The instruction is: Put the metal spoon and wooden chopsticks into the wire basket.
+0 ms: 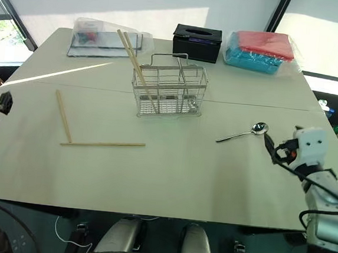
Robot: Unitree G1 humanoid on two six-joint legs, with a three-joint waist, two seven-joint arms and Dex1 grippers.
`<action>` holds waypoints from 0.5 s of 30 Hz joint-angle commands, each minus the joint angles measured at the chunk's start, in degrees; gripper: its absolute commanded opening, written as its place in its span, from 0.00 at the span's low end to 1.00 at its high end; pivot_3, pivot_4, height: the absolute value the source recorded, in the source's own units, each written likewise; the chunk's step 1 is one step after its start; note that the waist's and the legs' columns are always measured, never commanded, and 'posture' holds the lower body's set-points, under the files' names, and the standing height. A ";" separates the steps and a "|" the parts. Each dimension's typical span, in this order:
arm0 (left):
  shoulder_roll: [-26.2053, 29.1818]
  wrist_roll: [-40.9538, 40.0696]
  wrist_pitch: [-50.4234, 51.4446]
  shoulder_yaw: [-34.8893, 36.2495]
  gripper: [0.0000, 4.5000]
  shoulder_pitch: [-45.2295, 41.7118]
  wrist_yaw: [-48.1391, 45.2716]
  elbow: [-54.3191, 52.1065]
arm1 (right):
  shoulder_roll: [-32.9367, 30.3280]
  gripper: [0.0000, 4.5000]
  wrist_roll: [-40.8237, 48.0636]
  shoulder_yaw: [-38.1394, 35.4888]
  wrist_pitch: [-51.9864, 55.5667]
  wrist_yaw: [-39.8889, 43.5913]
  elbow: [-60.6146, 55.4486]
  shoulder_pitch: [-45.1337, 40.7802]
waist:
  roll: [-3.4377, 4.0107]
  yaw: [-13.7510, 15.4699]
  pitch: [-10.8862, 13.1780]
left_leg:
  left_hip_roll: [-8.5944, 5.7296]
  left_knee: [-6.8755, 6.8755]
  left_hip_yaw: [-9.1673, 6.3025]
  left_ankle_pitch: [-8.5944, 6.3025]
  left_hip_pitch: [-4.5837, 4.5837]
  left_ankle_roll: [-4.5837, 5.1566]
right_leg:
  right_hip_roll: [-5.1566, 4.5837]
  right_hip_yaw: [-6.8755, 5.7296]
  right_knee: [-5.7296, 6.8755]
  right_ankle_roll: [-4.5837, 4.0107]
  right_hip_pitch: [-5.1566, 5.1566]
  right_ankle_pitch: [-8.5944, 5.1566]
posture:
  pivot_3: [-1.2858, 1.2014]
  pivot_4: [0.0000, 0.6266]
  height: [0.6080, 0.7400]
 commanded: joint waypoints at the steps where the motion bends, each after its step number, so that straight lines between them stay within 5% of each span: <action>1: 5.95 -4.40 2.96 -5.09 1.00 -4.89 -10.21 -3.24 | -6.34 1.00 0.58 0.63 -2.67 7.23 1.63 -4.78 | 0.03 -0.03 0.09 | -0.01 0.01 0.02 0.00 -0.01 0.00 | 0.01 0.00 0.01 0.00 0.11 0.00 | 0.52 0.24 0.45; 8: 15.14 -11.56 6.70 -20.79 1.00 -18.14 -34.92 -5.80 | -19.47 1.00 -0.73 12.72 -14.64 31.27 11.09 -20.47 | 0.23 -0.72 0.24 | -0.01 -0.05 0.10 0.01 -0.01 0.01 | 0.02 -0.01 -0.10 0.00 0.13 0.00 | 0.52 0.24 0.45; 15: 14.16 -11.57 6.77 -35.82 1.00 -28.55 -51.19 -5.59 | -18.08 1.00 -7.58 29.08 -26.79 51.20 27.05 -41.55 | 0.19 -2.60 0.60 | 0.01 -0.04 0.09 0.02 0.04 0.03 | 0.06 0.00 -0.07 0.10 0.20 0.06 | 0.52 0.24 0.45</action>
